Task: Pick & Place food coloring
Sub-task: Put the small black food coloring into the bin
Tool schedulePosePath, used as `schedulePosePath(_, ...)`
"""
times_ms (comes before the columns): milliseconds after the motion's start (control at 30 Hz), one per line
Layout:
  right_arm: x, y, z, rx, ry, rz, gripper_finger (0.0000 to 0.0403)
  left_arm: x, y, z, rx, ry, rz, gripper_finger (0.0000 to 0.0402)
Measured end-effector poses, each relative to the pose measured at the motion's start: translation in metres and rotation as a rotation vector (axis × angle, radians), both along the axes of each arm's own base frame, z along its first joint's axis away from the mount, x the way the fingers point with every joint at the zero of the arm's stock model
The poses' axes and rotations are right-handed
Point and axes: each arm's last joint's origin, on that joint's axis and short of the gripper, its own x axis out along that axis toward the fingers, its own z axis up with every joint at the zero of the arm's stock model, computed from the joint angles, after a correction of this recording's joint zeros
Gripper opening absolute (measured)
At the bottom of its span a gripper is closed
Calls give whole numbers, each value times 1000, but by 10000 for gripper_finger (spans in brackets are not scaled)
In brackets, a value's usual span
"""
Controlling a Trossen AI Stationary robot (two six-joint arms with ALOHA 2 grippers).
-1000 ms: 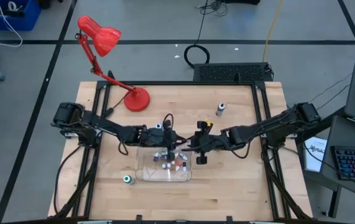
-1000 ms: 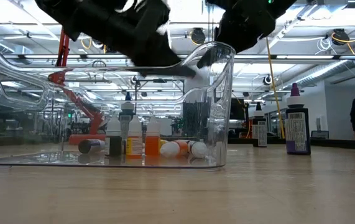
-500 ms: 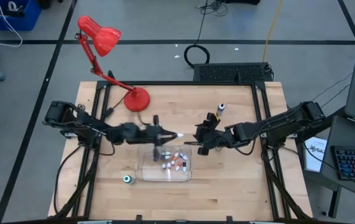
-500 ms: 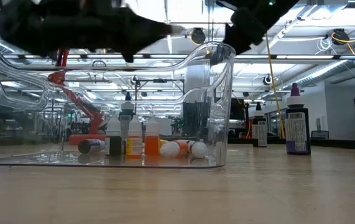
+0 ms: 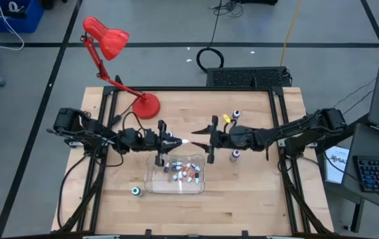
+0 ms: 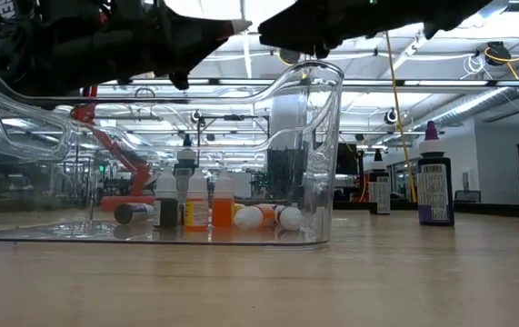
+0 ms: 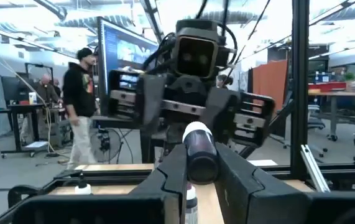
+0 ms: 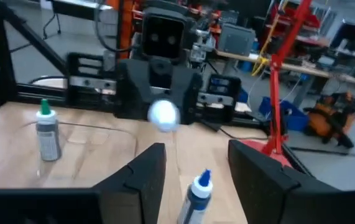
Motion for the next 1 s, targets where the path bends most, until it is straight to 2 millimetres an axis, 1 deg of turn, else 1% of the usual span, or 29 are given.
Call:
schedulePosePath(167,4,-4,-3,48,-18,73,159,1,0,-3,-9,36,0,59)
schedulePosePath(367,17,-2,-15,38,15,83,159,1,1,-4,-12,46,12,59)
schedulePosePath(567,25,-1,-16,43,13,99,159,2,1,-5,-16,59,17,59)
schedulePosePath(800,26,-1,-14,36,8,99,158,2,1,-6,-22,69,17,59)
schedulePosePath(1000,26,-1,-15,33,22,97,135,2,1,-7,-21,73,17,59)
